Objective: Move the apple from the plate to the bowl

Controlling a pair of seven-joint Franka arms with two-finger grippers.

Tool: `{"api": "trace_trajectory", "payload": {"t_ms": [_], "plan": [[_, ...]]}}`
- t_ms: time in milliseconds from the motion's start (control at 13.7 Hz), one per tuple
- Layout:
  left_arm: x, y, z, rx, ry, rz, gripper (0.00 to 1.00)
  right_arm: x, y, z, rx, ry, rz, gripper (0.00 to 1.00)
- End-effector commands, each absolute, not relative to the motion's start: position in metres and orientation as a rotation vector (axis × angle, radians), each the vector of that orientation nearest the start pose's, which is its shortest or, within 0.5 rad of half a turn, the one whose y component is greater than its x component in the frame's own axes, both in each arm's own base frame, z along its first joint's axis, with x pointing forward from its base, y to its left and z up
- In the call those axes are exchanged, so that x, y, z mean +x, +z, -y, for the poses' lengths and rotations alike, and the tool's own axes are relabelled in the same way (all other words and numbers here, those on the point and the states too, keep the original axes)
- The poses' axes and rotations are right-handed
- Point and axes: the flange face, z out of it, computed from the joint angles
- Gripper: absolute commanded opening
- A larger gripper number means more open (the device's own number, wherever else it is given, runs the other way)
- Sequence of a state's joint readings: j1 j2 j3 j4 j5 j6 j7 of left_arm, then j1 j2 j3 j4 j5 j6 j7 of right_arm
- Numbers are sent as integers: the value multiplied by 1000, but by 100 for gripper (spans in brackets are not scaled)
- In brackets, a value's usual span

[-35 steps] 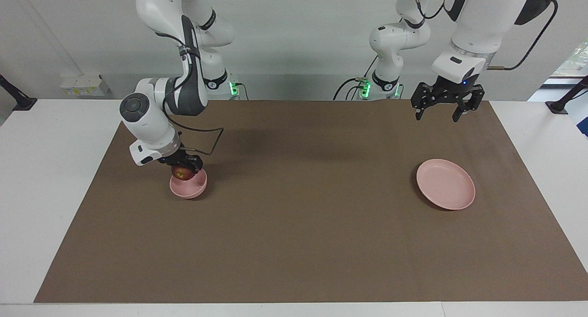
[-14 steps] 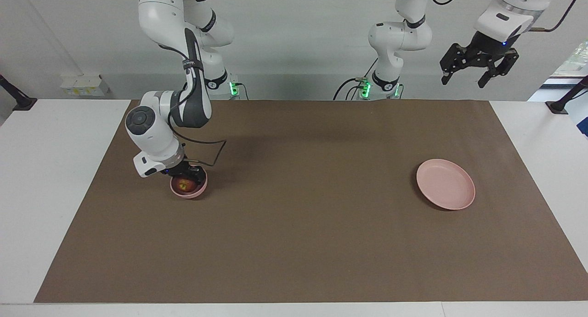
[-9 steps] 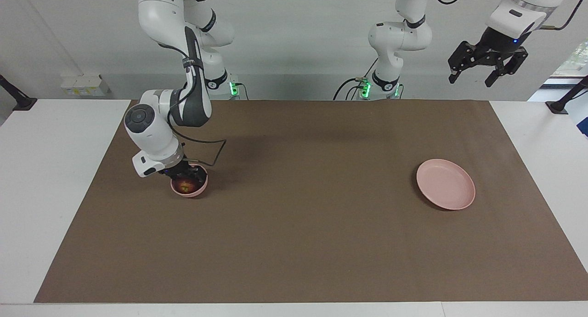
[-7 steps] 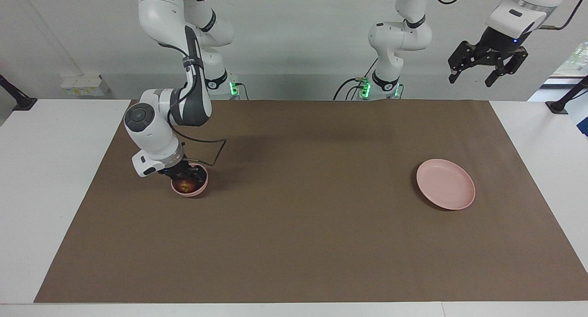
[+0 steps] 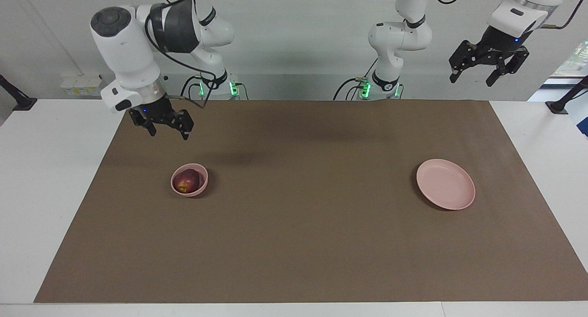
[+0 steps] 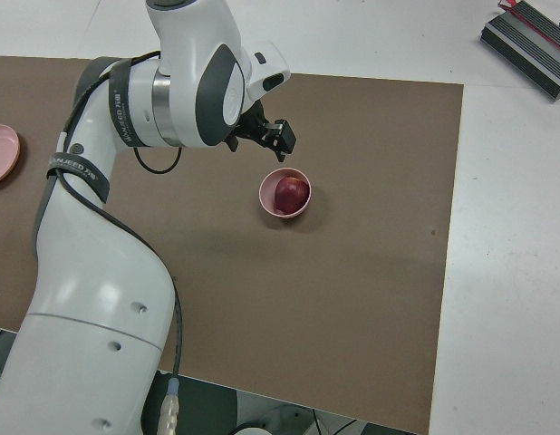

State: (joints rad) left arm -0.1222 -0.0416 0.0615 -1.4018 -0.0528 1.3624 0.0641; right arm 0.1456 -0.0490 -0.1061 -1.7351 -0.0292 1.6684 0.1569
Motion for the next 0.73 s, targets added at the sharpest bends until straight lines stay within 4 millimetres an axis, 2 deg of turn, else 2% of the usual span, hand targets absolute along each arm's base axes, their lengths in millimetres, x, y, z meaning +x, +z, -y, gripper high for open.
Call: {"api": "trace_trajectory", "payload": {"t_ms": [0,73,146,291,510,655], "plan": [[512,712,35,-3189,-13,-227,100,514,628,-9,-3182,45,-110,100],[512,712,35,-3189,-13,-225,100,509,644,-11,-3181,55,-103,100],[512,712,35,-3190,-13,-225,100,507,645,-11,-3174,70,-105,100],[511,713,36,-3190,-15,-228,100,506,644,3,-3152,82,-151,100],[512,712,35,-3190,-13,-225,100,509,648,3,-3164,64,-149,100],[512,712,36,-3190,-13,-230,100,514,666,4,-3157,33,-152,100]]}}
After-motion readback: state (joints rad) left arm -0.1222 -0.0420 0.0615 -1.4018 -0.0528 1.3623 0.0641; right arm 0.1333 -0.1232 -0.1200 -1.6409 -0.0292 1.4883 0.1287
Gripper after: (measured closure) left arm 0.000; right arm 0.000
